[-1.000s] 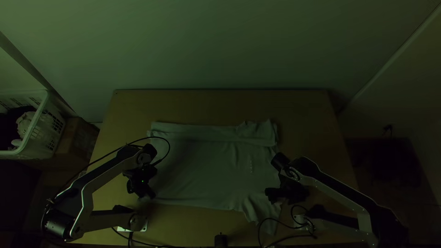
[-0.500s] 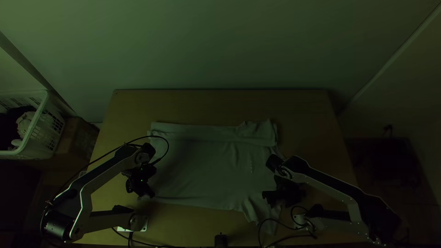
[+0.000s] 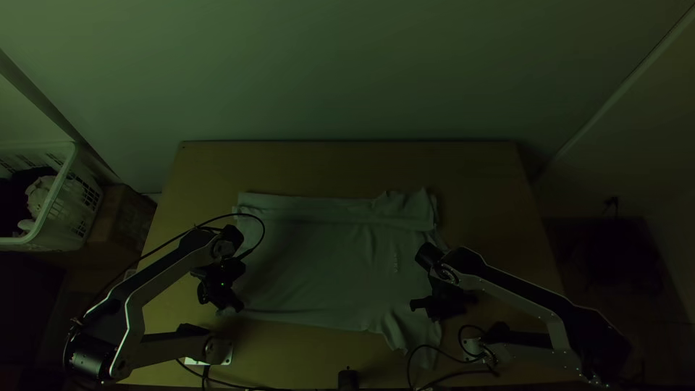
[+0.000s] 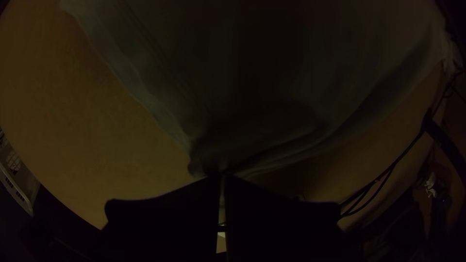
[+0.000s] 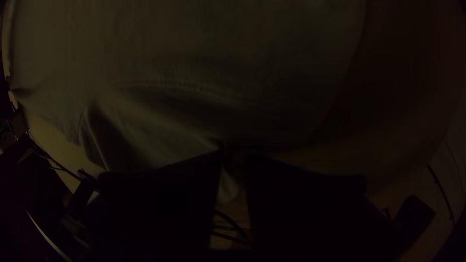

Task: Fold the t-shirt

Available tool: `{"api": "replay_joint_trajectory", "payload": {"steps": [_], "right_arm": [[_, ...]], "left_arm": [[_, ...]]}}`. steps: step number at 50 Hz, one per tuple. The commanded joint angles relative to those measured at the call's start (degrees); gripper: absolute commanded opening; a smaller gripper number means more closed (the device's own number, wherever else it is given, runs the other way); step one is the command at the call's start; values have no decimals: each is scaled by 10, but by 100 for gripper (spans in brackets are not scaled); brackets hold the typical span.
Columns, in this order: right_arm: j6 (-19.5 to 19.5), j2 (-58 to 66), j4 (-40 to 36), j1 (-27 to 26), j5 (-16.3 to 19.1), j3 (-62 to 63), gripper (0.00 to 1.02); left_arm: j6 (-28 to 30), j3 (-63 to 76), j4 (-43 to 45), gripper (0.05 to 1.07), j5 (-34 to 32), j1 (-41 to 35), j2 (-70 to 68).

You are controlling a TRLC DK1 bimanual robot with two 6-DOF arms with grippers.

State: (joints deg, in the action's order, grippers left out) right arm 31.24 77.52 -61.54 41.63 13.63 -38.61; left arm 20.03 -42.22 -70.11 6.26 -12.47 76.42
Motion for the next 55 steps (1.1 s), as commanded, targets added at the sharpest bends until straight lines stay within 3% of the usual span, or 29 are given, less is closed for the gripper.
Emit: {"api": "replay_joint_trajectory", "payload": {"steps": [1, 19, 55], "right_arm": [[-2, -18, -12, 6, -26, -5, 3], [-61, -59, -77, -88, -77, -39, 3], [-101, -27, -82, -180, -117, -189, 3]], "left_arm": [[17, -16, -10, 8, -1, 12, -11], [55, -46, -10, 8, -4, 83, -24], [64, -204, 3, 8, -59, 152, 7]]}}
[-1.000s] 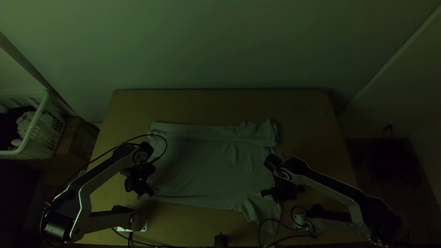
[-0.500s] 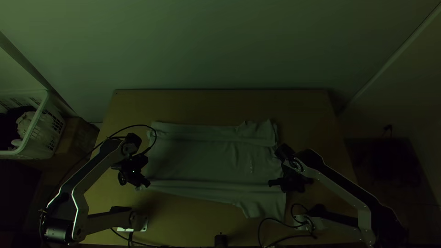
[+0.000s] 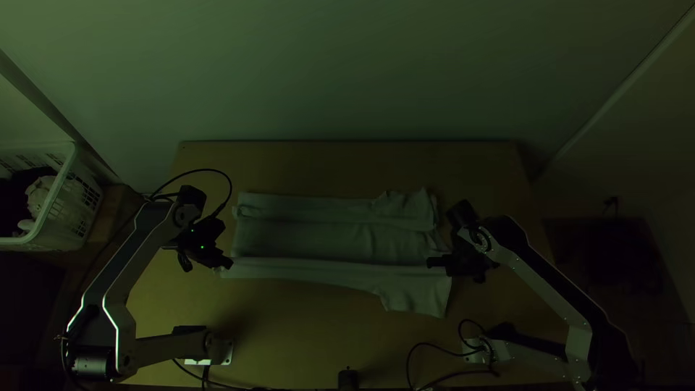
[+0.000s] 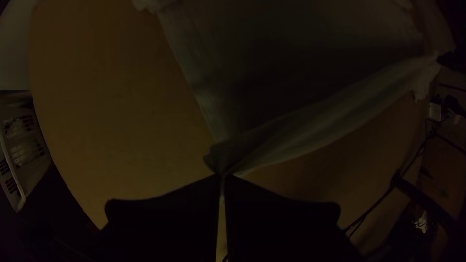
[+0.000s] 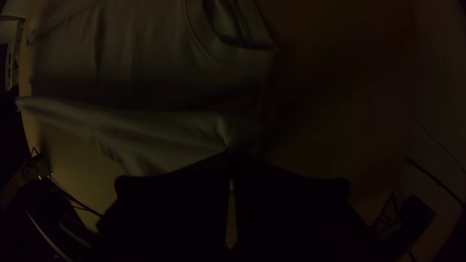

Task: Fold the t-shirt

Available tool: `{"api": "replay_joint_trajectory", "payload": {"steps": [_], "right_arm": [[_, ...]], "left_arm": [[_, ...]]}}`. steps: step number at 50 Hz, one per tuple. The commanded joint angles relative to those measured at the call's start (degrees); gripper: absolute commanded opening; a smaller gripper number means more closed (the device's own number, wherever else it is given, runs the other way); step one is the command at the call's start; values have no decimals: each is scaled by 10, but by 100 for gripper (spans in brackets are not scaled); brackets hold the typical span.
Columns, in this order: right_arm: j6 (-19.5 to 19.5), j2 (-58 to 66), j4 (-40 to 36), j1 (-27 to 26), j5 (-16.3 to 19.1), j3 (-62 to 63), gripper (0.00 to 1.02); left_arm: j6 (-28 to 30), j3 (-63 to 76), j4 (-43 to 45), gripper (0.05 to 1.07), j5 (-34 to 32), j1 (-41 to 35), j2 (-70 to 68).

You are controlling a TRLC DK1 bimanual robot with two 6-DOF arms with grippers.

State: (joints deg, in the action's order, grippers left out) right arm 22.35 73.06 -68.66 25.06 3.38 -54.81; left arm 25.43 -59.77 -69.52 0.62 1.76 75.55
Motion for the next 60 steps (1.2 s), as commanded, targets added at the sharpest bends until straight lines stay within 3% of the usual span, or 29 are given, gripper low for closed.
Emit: {"api": "replay_joint_trajectory", "payload": {"steps": [1, 34, 60], "right_arm": [[-13, 20, -9, -16, -14, -31, 3], [-48, 152, 32, -79, -21, -176, 3], [-53, 269, 63, -94, -21, -273, 3]], "left_arm": [[11, -34, -3, 8, -4, 10, 18], [0, -167, 21, 8, -19, 9, 118], [-26, -294, 49, 8, -24, 3, 232]]}}
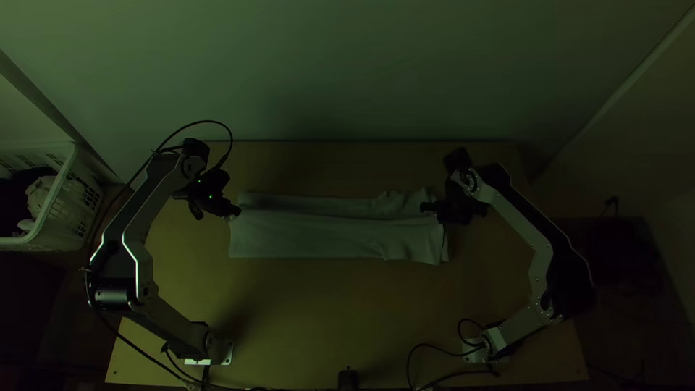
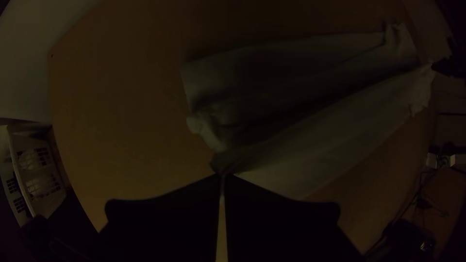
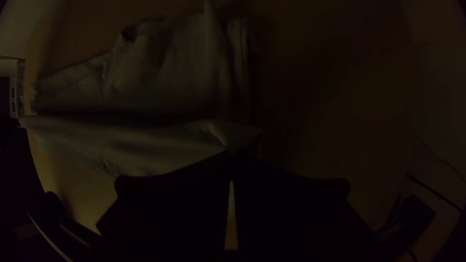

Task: Fold the t-shirt

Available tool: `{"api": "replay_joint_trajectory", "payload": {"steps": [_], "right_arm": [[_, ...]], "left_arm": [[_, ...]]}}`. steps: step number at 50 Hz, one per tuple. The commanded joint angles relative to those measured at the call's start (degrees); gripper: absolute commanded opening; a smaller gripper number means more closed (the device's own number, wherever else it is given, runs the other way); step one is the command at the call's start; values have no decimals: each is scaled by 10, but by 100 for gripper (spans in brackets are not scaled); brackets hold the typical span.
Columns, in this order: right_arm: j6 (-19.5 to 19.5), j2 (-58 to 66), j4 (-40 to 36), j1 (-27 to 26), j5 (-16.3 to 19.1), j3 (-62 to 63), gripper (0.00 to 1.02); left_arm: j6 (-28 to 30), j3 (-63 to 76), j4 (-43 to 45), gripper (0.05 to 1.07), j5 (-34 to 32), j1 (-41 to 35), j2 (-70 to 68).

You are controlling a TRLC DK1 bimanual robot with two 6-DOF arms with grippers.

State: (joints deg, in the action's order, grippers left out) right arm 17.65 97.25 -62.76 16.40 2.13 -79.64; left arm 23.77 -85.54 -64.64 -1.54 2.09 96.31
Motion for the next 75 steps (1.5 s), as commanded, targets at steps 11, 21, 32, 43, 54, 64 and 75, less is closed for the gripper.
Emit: {"api": "replay_joint_trajectory", "payload": {"steps": [11, 21, 32, 43, 54, 64, 75], "right_arm": [[-5, 80, 9, -23, -8, -75, 3], [-5, 131, 12, -28, -8, -114, 7], [-10, 149, 14, -34, -14, -147, 48], [-37, 116, 14, -41, -17, -142, 88], [-38, 65, 25, -56, -58, -142, 94], [-37, 22, 31, -60, -107, -138, 98], [-23, -51, 62, -72, -106, -136, 98]], "left_arm": [[-16, -103, 1, 8, -2, -1, 86], [-22, -131, 4, 12, -9, 1, 127], [-49, -129, 40, 103, -85, 20, 126], [-90, -127, 60, 103, -157, 48, 114], [-119, -122, 64, 103, -220, 93, 101], [-124, -89, 64, 103, -290, 135, 94], [-124, -43, 81, 103, -347, 172, 92]]}}
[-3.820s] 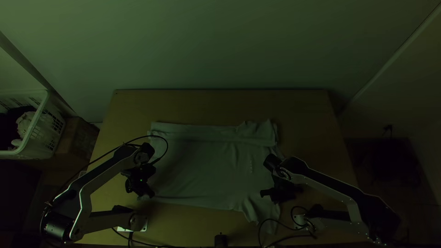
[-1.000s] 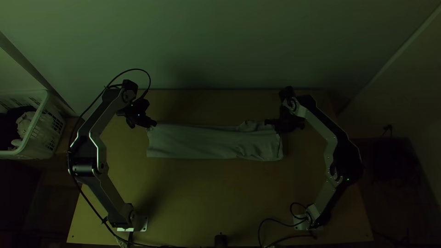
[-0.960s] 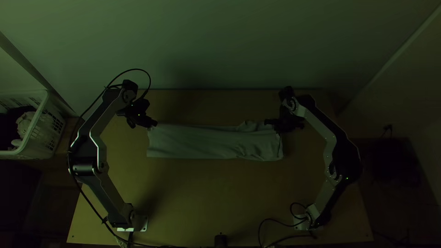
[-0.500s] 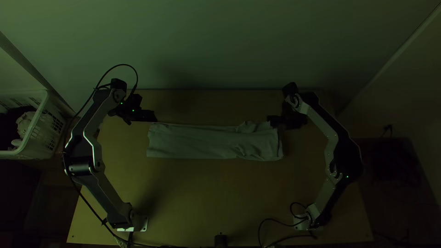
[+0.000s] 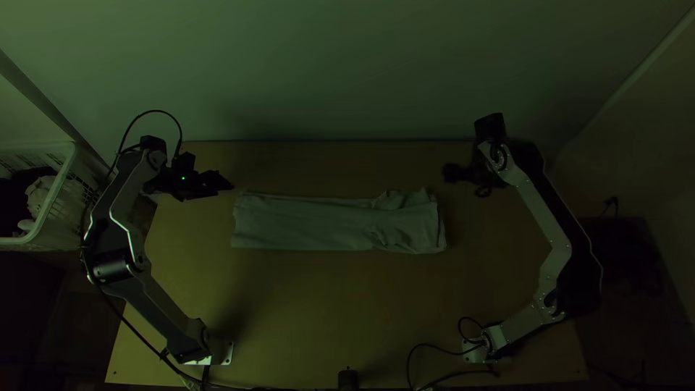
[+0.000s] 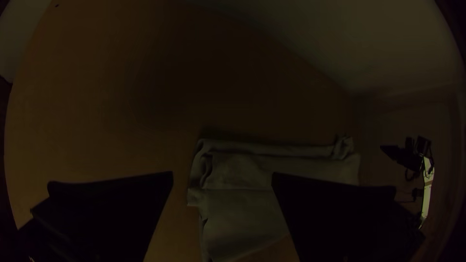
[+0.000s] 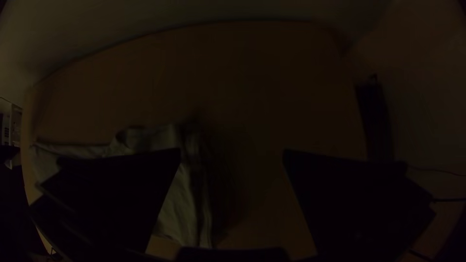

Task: Fold the t-shirt

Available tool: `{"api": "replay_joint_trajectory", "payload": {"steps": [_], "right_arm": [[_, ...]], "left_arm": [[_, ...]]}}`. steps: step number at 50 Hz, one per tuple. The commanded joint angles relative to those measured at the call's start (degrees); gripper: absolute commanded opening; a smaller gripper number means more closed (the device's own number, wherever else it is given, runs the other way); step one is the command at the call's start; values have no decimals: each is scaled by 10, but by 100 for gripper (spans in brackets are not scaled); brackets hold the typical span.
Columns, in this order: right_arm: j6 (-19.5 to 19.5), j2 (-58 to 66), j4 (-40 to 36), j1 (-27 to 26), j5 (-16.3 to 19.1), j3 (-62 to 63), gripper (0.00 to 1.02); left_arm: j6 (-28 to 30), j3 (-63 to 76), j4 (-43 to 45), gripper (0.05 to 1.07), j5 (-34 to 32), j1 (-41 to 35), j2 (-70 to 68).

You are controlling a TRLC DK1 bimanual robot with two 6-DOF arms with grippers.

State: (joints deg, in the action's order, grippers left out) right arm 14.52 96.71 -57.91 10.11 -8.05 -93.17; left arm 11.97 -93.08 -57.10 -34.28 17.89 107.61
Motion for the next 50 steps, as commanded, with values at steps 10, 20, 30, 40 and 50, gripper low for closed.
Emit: {"api": "replay_joint_trajectory", "payload": {"steps": [10, 20, 30, 40, 50], "right_arm": [[23, -102, 44, -28, -3, 0, 98], [24, -138, 61, -31, 0, 4, 98], [24, -164, 89, -31, 1, 18, 98], [24, -179, 97, -32, 1, 34, 98], [24, -187, 100, -33, 1, 45, 98]], "left_arm": [[4, 71, 31, 103, -53, 40, -18], [36, 101, 36, 103, -69, 51, -6], [65, 123, 37, 103, -81, 53, 14], [75, 142, 52, 103, -86, 47, 33], [66, 178, 81, 103, -88, 12, 35]]}}
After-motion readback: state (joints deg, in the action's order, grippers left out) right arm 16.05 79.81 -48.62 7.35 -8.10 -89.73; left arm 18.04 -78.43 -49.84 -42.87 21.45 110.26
